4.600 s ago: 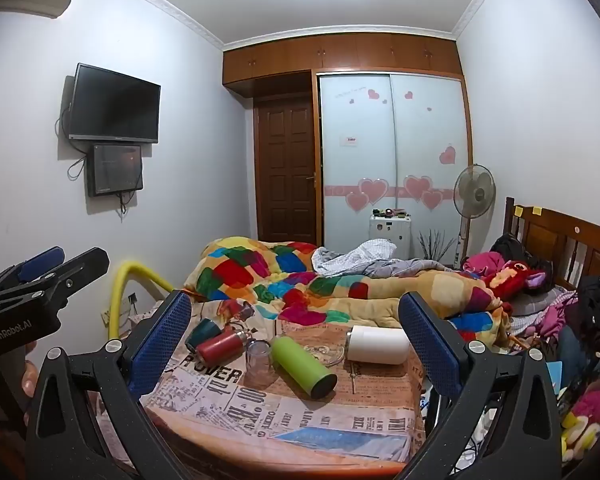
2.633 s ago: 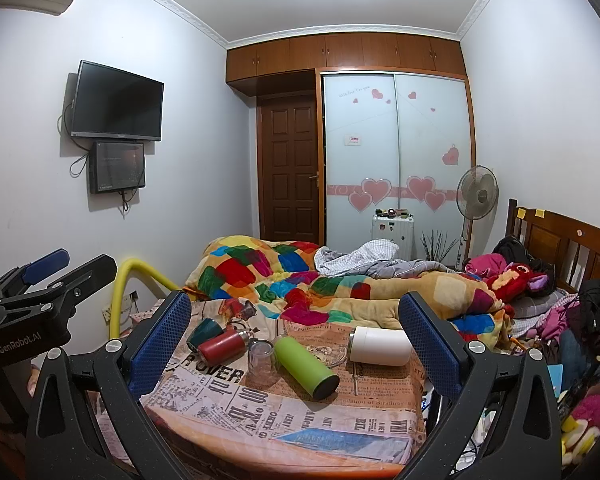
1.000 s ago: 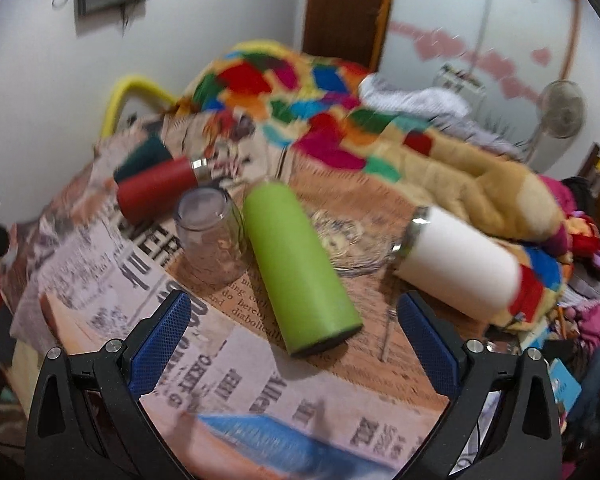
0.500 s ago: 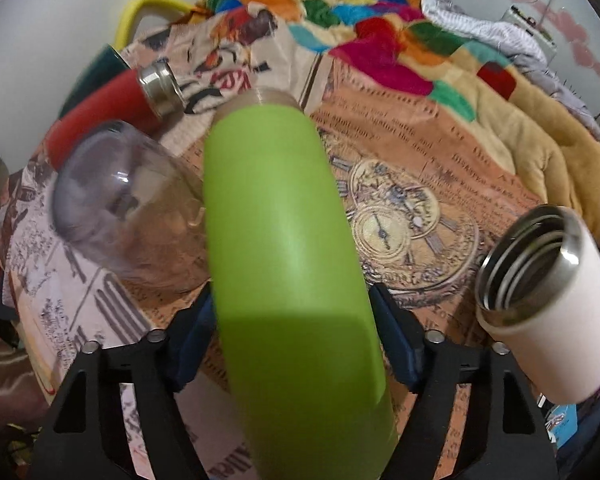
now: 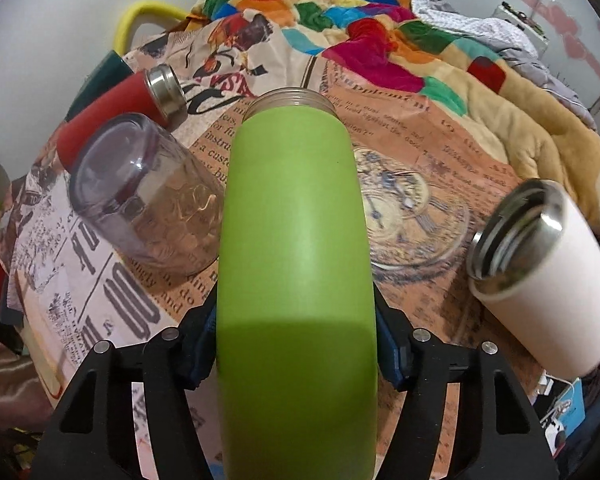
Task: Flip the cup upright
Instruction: 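Lift the lime-green bottle with the right tool toward the left tool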
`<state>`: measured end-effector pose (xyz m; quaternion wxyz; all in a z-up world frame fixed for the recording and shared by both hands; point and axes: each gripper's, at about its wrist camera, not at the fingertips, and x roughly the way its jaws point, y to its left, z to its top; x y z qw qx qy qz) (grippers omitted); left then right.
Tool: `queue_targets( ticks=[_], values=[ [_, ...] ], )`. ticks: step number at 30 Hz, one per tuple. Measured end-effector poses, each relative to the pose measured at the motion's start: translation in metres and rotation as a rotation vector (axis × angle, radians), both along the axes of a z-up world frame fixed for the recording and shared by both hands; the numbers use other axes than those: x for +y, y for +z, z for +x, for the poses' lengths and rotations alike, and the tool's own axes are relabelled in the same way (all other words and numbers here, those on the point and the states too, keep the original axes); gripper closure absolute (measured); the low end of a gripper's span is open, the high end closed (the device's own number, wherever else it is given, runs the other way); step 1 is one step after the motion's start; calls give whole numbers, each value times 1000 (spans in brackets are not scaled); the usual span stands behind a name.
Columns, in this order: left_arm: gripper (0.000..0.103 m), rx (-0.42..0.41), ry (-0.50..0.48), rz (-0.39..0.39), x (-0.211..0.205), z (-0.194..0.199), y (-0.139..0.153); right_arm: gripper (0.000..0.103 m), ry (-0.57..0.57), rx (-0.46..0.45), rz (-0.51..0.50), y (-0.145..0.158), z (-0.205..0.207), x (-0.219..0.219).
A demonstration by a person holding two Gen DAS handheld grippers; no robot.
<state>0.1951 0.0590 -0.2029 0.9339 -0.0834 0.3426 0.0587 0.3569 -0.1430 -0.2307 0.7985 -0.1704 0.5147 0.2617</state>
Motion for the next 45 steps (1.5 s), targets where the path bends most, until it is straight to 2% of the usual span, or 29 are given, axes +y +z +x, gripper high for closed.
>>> queue_targets(
  ticks=[6, 12, 18, 23, 27, 35, 41, 45],
  values=[
    [0, -38, 3, 6, 0, -13, 18, 41, -4, -97, 40, 48, -19, -7],
    [0, -77, 14, 9, 2, -28, 35, 41, 51, -224, 95, 106, -51, 1],
    [0, -100, 38, 11, 11, -41, 45, 41, 147, -263, 141, 124, -82, 23],
    [0, -98, 65, 11, 24, -50, 44, 41, 232, -219, 144, 99, -95, 45],
    [0, -76, 83, 12, 33, -51, 36, 41, 282, -137, 101, 51, -94, 74],
    [0, -2, 106, -11, 45, -47, 8, 41, 295, 3, 16, -28, -77, 93],
    [0, 49, 105, -34, 46, -42, -13, 41, 281, 25, -43, -52, -67, 99],
    [0, 77, 100, -53, 44, -38, -21, 41, 289, 20, -48, -51, -76, 98]
  ],
)
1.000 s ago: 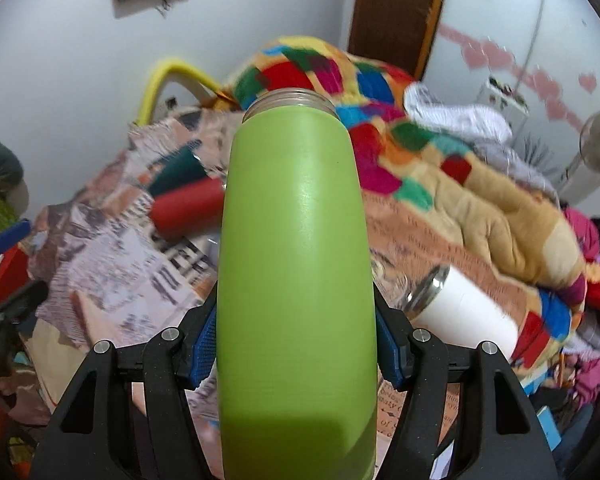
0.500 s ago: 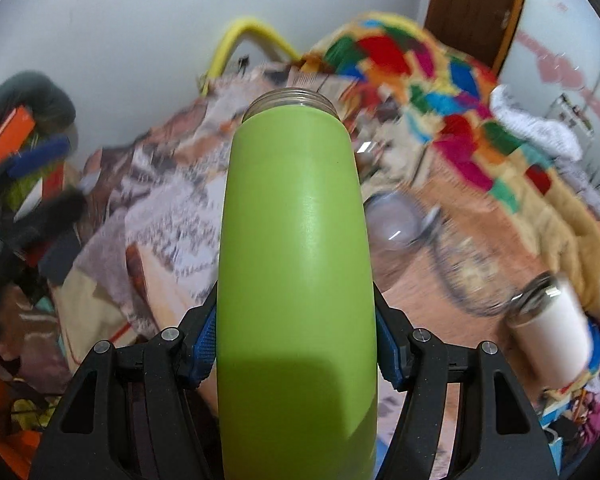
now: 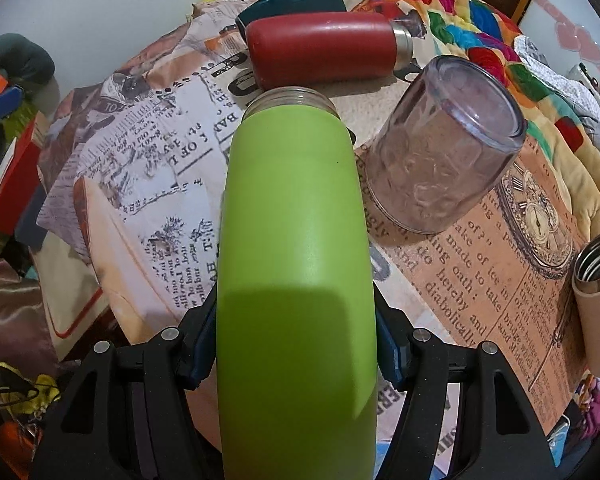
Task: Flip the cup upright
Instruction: 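Lift the lime-green bottle with the right tool toward the left tool, then grasp the bottle with the left tool while the right tool releases it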
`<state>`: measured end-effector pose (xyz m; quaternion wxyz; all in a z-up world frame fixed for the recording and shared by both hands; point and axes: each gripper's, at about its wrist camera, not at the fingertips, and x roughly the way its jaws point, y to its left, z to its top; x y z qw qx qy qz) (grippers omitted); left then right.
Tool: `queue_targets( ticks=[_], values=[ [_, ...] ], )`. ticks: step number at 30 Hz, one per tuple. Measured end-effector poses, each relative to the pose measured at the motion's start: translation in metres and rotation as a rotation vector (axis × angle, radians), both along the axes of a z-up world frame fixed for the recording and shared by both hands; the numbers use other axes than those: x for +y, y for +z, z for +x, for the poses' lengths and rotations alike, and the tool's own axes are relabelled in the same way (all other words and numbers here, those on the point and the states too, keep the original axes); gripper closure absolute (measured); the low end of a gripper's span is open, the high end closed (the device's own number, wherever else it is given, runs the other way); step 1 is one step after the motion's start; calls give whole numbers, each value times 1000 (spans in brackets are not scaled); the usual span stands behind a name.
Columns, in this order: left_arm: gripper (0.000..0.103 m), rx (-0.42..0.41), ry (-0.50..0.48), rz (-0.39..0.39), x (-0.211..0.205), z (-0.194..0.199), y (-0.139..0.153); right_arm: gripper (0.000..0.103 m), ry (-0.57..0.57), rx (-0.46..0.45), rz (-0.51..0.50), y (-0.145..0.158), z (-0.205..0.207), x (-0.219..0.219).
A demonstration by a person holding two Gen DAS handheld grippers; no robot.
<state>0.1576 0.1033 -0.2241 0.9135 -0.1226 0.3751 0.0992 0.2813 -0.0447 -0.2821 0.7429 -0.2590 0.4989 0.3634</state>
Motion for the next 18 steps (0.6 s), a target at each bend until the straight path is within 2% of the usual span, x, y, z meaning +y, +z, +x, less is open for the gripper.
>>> queue_targets(
  ticks=[5, 11, 14, 16, 18],
  values=[
    [0, 16, -14, -3, -6, 3, 0, 41, 11, -11, 3, 5, -5, -1],
    [0, 48, -18, -17, -14, 15, 5, 41, -14, -10, 103, 35, -10, -26],
    [0, 83, -60, -83, -20, 26, 3, 41, -59, -62, 155, 59, -21, -52],
    [0, 114, -78, -133, -26, 36, -2, 38, -109, -133, 182, 78, -29, -75],
    [0, 175, -90, -201, -34, 49, -12, 31, -163, -198, 203, 91, -37, -95]
  ],
)
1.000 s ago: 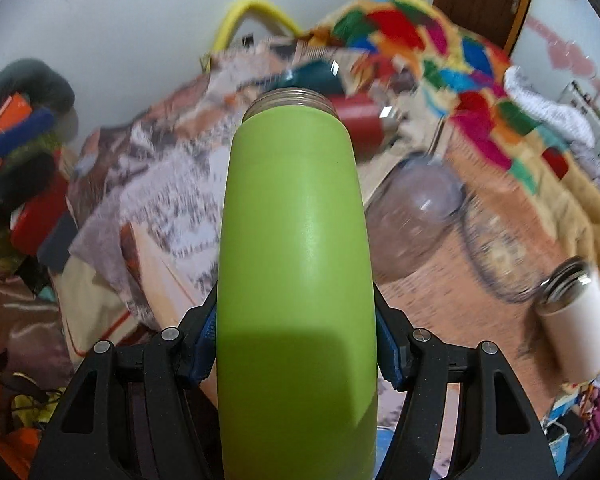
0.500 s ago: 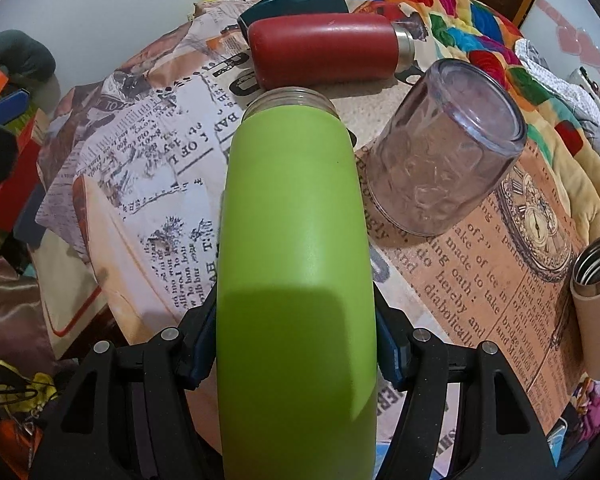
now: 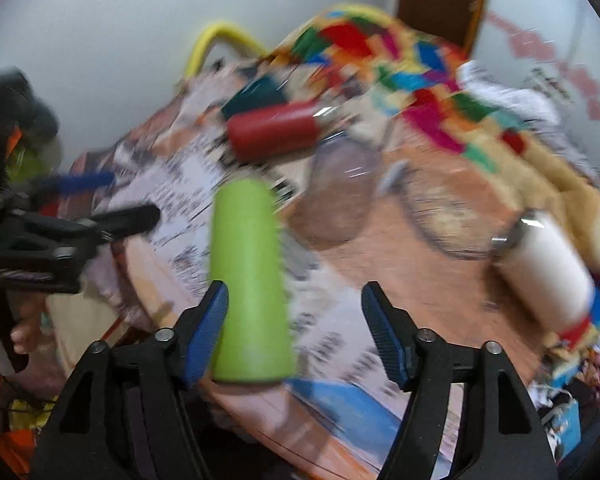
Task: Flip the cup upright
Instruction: 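Grasp the bottle with the left tool while the right tool releases it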
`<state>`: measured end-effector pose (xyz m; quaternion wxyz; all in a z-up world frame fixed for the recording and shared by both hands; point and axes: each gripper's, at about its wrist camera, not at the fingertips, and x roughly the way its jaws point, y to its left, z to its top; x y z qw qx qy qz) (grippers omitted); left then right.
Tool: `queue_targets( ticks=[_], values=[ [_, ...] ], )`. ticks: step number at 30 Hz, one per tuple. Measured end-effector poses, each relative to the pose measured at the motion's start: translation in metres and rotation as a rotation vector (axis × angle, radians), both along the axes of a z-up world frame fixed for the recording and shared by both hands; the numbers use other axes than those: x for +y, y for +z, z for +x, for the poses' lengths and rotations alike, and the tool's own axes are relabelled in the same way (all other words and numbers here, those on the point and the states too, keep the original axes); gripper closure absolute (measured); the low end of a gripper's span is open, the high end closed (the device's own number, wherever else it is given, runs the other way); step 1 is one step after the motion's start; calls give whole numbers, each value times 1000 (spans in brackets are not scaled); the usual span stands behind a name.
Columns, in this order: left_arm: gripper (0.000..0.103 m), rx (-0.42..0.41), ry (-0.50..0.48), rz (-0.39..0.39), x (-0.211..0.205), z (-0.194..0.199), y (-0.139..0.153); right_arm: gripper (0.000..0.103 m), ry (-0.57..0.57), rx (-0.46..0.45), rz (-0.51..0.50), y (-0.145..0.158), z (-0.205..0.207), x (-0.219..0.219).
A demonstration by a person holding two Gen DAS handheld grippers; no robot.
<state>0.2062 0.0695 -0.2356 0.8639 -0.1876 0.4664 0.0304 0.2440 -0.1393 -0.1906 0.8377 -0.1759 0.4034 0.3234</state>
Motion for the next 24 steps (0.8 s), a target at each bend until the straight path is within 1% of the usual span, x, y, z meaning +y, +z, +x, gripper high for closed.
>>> queue_targets(
  ticks=[2, 3, 4, 6, 7, 8, 9, 10, 13, 14, 15, 16, 18, 19, 22, 24],
  values=[
    [0, 46, -7, -39, -8, 10, -9, 31, -63, -69, 11, 12, -10, -18],
    [3, 70, -9, -47, -11, 14, -13, 31, -86, -90, 17, 16, -11, -26],
    [7, 111, -6, -67, -15, 20, -19, 31, -106, -104, 28, 21, -12, -32],
    [8, 161, 3, -118, -18, 26, -28, 31, -136, -114, 57, 23, -20, -42],
    [9, 177, 10, -125, -19, 28, -31, 31, -143, -113, 67, 24, -20, -45],
    [11, 211, 24, -121, -20, 33, -36, 31, -151, -114, 77, 23, -23, -47],
    [16, 229, 31, -119, -21, 36, -39, 31, -157, -114, 86, 23, -25, -50],
    [18, 262, 46, -104, -22, 40, -43, 31, -161, -113, 95, 21, -28, -52],
    [19, 318, 85, -76, -21, 48, -52, 31, -169, -119, 110, 18, -35, -57],
    [21, 340, 95, -65, -21, 51, -56, 31, -170, -119, 115, 18, -36, -58],
    [26, 356, 106, -52, -21, 53, -59, 31, -173, -120, 120, 17, -38, -60],
    [32, 366, 117, -40, -20, 54, -62, 31, -175, -120, 122, 16, -39, -61],
    [37, 360, 127, -13, -19, 56, -62, 31, -179, -120, 128, 15, -40, -62],
    [39, 357, 123, -14, -19, 57, -64, 31, -183, -119, 132, 15, -40, -63],
    [40, 334, 101, 8, -24, 60, -63, 31, -193, -121, 139, 15, -42, -68],
    [40, 307, 65, 38, -31, 58, -60, 31, -205, -125, 144, 16, -44, -72]
  ],
)
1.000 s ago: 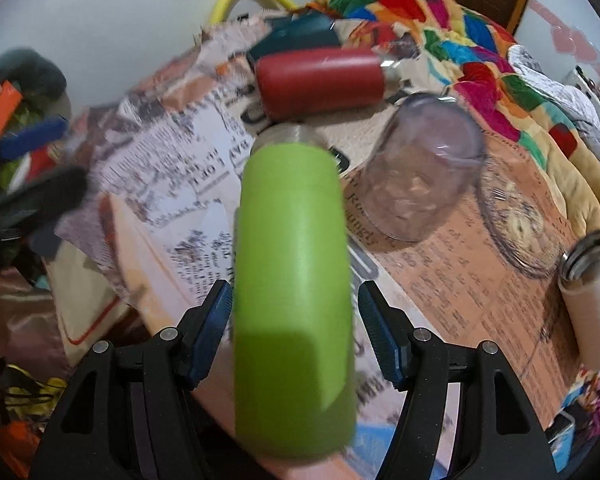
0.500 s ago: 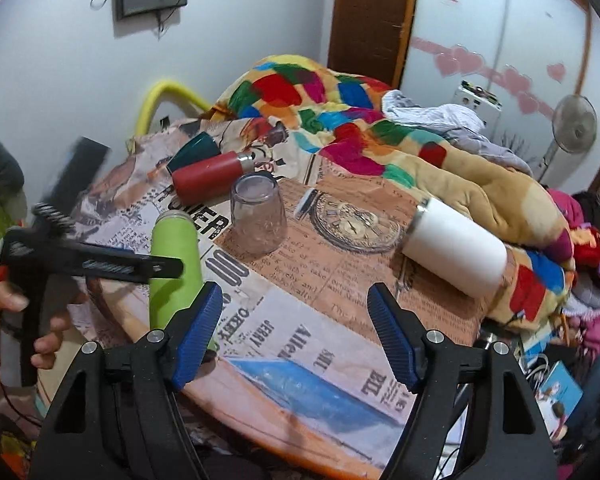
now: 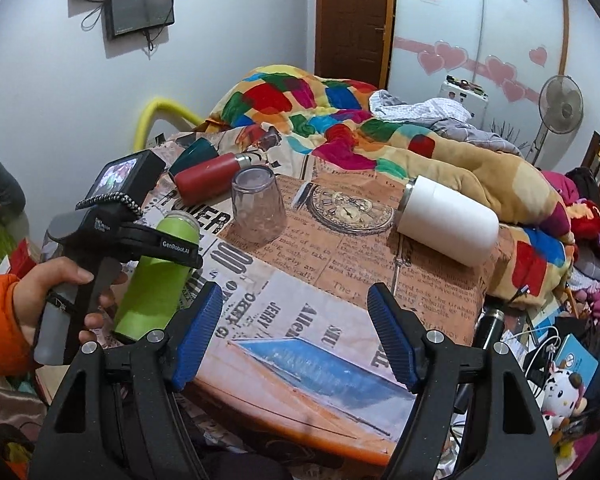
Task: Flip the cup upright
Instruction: 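Grasp the bottle with the left tool while the right tool releases it, then rotate the bottle upright with the left tool and lower it onto the newspaper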
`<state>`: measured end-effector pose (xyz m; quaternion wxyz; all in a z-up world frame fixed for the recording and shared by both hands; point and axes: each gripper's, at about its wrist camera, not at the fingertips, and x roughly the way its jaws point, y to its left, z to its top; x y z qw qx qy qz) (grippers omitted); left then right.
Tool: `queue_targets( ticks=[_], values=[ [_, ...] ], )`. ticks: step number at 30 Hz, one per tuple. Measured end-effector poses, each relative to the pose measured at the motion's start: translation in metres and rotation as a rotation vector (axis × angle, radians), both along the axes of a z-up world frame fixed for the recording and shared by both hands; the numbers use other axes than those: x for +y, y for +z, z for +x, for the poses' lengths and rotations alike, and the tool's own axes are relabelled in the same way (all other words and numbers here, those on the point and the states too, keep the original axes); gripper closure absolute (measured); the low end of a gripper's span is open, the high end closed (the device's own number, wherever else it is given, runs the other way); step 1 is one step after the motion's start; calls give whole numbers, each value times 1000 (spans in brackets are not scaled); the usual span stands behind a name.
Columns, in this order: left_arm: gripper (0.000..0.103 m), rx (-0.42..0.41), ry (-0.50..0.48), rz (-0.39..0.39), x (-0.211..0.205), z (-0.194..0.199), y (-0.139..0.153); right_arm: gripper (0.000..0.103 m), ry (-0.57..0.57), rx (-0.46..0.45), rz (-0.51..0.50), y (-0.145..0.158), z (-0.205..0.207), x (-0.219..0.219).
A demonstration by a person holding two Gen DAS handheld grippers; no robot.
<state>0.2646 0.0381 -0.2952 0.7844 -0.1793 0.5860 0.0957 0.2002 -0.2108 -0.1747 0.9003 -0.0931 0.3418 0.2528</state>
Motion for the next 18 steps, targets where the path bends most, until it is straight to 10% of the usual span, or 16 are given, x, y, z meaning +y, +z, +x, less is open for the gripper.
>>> queue_targets(
  ticks=[18],
  values=[
    [40, -428, -267, 262, -57, -39, 130, 31, -81, -12, 50, 12, 12, -11]
  ],
)
